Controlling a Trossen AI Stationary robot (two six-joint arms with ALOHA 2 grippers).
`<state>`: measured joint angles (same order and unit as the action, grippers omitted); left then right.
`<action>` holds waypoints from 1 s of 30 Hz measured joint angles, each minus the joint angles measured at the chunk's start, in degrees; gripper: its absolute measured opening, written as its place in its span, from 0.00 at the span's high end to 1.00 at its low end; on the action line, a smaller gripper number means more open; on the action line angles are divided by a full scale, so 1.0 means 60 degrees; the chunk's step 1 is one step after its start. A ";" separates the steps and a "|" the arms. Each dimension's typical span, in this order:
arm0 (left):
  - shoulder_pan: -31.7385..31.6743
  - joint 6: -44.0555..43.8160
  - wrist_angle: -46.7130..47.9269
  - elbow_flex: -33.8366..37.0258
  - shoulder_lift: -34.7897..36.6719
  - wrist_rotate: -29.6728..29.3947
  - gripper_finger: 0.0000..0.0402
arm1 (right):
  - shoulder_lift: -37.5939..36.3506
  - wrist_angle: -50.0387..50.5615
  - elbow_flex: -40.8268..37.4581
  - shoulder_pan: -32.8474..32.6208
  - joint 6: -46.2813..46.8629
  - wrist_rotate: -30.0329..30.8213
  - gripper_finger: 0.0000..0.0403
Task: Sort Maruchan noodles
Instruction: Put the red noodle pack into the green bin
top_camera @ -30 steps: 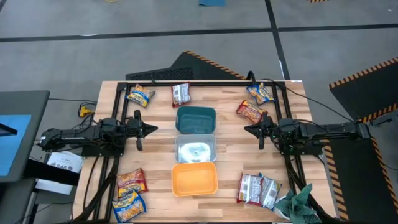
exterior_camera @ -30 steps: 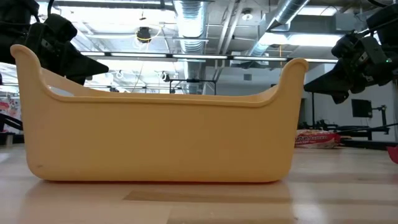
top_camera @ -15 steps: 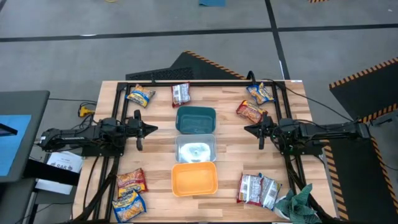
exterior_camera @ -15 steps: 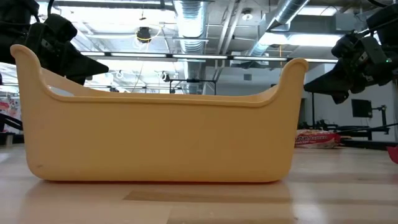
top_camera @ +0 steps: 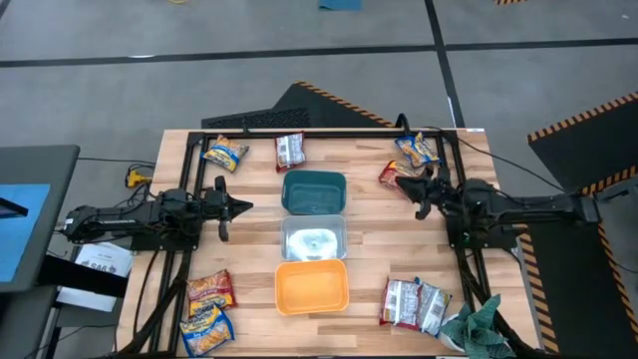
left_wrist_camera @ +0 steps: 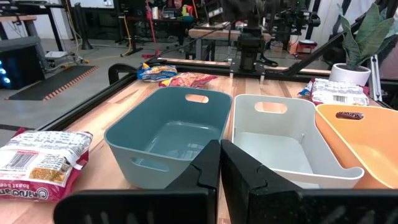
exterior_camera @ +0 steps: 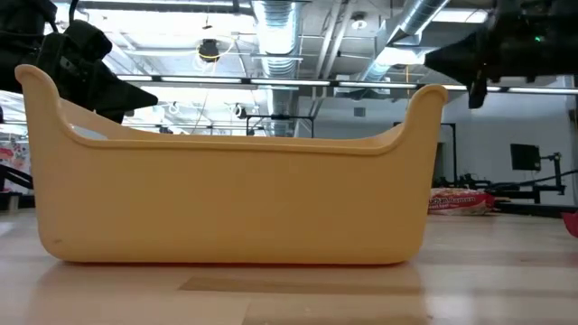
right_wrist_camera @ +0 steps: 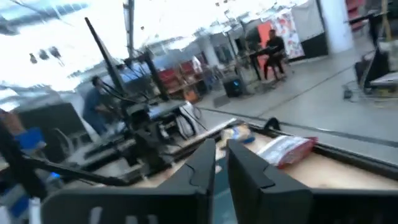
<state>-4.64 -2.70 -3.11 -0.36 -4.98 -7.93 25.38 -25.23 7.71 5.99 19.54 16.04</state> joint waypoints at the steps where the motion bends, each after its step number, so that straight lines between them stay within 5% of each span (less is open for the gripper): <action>1: 0.0000 -0.0004 0.0004 0.0000 -0.0003 0.0002 1.00 | 0.0317 0.0374 0.0276 0.0042 -0.0027 0.0118 0.79; 13: 0.0000 0.0000 0.0003 -0.0004 -0.0002 0.0001 1.00 | 0.3992 0.5756 0.3762 0.1074 -0.0532 0.2057 0.42; 20: 0.0000 -0.0004 0.0002 0.0000 -0.0003 -0.0001 1.00 | 0.4863 0.6650 0.4261 0.1586 -0.0373 0.2082 0.40; 30: 0.0000 -0.0004 0.0003 0.0000 -0.0003 0.0001 1.00 | 0.5794 1.0057 0.4272 0.2931 0.3152 0.2111 0.42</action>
<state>-4.64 -2.72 -3.10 -0.36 -4.99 -7.93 60.15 35.12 33.34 23.58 38.45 28.71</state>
